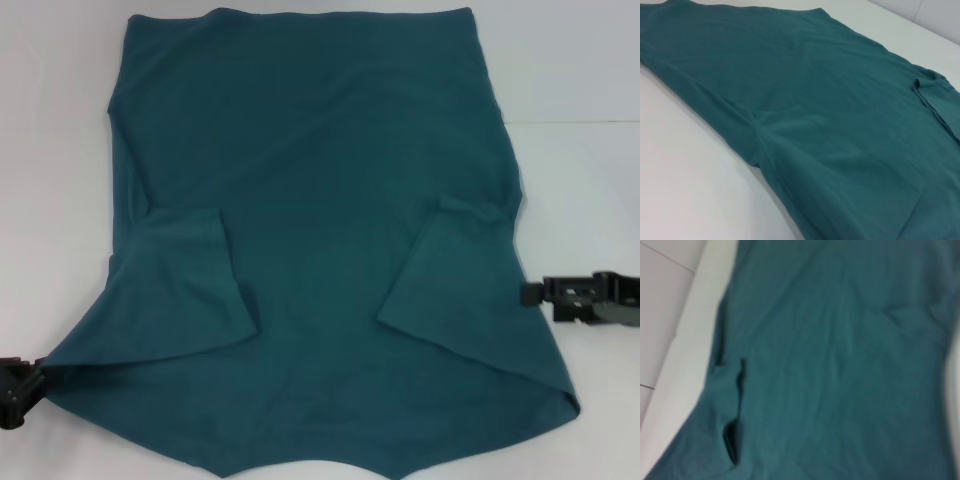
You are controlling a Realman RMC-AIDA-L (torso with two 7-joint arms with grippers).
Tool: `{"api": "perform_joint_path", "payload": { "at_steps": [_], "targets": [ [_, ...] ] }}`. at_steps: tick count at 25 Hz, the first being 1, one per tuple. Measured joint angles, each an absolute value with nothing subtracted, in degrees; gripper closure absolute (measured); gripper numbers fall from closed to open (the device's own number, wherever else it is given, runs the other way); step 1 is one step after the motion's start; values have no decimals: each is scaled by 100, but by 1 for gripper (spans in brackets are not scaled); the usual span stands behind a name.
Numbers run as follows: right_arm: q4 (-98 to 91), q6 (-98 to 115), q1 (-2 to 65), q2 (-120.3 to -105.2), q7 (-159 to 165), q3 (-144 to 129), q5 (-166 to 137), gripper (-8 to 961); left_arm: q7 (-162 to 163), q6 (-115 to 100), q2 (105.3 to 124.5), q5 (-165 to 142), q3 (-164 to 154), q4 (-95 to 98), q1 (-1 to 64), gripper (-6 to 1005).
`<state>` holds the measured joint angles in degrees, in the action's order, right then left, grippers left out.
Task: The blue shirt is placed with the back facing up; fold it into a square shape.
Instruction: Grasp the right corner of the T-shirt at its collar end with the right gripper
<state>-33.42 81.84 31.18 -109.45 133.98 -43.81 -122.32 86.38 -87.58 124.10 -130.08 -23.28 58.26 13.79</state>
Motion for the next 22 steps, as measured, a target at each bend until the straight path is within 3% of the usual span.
{"api": "perform_joint_path", "payload": {
  "at_steps": [12, 22],
  "targets": [
    [-3314, 8208, 2872, -10909, 13599, -4401, -12544, 39, 8648, -8734, 12402, -13005, -2336, 5799, 1445, 974],
    [-3312, 8234, 2924, -10965, 13603, -4411, -12811, 40, 8662, -8735, 12401, -12988, -2347, 5791, 1486, 974]
  ]
}}
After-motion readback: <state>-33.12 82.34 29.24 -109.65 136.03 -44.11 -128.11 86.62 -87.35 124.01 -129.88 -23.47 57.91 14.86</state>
